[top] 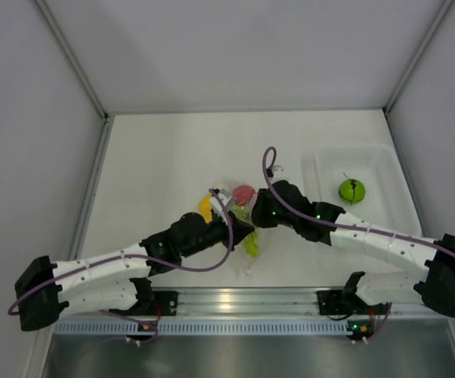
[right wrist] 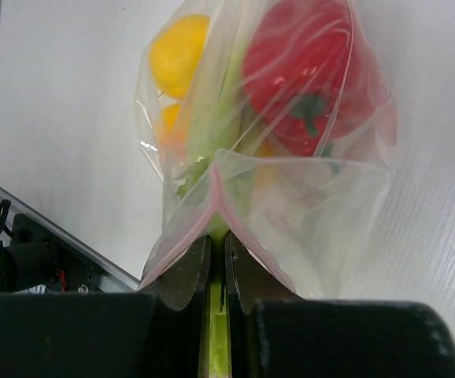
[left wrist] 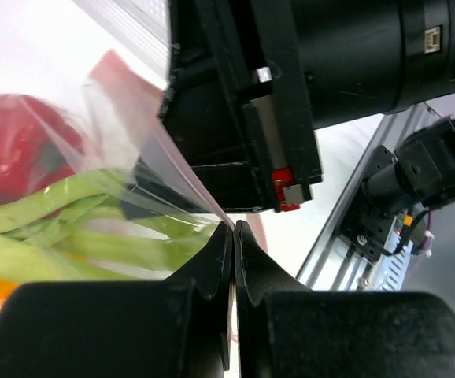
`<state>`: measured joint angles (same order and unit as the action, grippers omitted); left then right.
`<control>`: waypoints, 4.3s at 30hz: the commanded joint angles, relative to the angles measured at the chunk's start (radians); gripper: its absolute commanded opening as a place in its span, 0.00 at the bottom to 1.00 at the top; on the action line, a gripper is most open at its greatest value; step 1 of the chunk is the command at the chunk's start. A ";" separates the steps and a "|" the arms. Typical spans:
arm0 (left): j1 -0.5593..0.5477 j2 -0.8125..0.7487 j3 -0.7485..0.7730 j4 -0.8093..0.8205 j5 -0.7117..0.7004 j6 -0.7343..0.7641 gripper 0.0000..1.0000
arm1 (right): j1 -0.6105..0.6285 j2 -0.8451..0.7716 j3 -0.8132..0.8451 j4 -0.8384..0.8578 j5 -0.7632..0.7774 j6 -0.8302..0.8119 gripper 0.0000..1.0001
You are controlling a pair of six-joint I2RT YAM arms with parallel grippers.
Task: Open the zip-top bag and remove the fake food
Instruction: Pick up the fake vegetable from the zipper food storage bag.
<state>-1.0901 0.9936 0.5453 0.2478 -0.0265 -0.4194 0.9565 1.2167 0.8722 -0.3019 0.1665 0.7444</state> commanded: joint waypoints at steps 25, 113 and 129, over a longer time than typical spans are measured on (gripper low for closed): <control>-0.097 0.148 -0.082 0.229 -0.584 -0.110 0.00 | 0.001 -0.195 -0.102 0.000 -0.029 0.041 0.00; -0.152 0.148 -0.160 0.366 -0.817 -0.203 0.00 | 0.122 0.003 0.019 -0.154 -0.047 -0.033 0.00; -0.152 0.229 -0.070 0.366 -0.911 -0.246 0.00 | 0.179 -0.120 0.016 -0.179 -0.119 -0.068 0.00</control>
<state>-1.2457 1.2095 0.4423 0.5804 -0.8890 -0.6502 1.1126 1.1374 0.8013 -0.4740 0.1024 0.7094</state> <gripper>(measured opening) 0.026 0.198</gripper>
